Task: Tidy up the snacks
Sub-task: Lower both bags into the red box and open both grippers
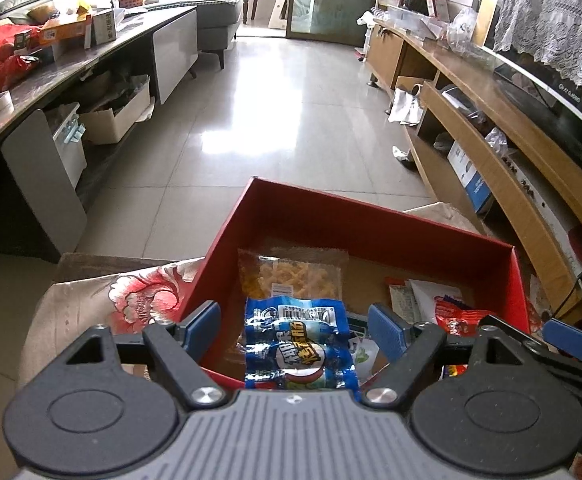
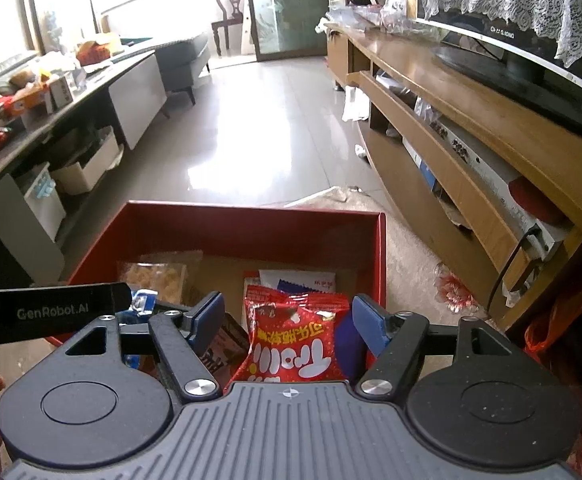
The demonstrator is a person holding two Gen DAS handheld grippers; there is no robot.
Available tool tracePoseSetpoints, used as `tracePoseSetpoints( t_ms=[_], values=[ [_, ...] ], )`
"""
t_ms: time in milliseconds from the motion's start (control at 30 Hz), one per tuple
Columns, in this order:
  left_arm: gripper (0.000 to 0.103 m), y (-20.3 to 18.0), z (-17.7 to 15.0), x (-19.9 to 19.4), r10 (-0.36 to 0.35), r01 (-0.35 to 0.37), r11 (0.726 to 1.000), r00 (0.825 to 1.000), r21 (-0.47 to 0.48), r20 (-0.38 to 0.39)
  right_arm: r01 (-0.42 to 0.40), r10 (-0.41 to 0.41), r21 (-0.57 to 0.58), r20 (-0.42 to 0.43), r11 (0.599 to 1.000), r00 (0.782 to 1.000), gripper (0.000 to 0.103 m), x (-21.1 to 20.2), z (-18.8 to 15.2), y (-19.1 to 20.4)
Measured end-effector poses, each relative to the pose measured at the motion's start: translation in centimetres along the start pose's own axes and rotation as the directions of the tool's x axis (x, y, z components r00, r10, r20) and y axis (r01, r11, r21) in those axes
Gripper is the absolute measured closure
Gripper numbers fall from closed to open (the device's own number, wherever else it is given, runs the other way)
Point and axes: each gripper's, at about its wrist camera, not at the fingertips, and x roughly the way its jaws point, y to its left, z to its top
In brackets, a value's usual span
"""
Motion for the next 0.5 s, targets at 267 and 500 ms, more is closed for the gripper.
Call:
tracePoseSetpoints(
  t_ms=[267, 500],
  values=[
    [0.02, -0.4, -0.6, -0.4, 0.004, -0.004, 1.0, 1.0, 0.021, -0.002, 0.009, -0.01, -0.018, -0.005, 1.0, 1.0, 0.026, -0.3, -0.1, 0.2],
    [0.02, -0.9, -1.5, -1.1, 0.007, -0.007, 0.999, 1.0, 0.051, -0.001, 0.026, -0.026, -0.02, -0.009, 0.999, 1.0, 0.025, -0.9, -0.7, 0.2]
  ],
)
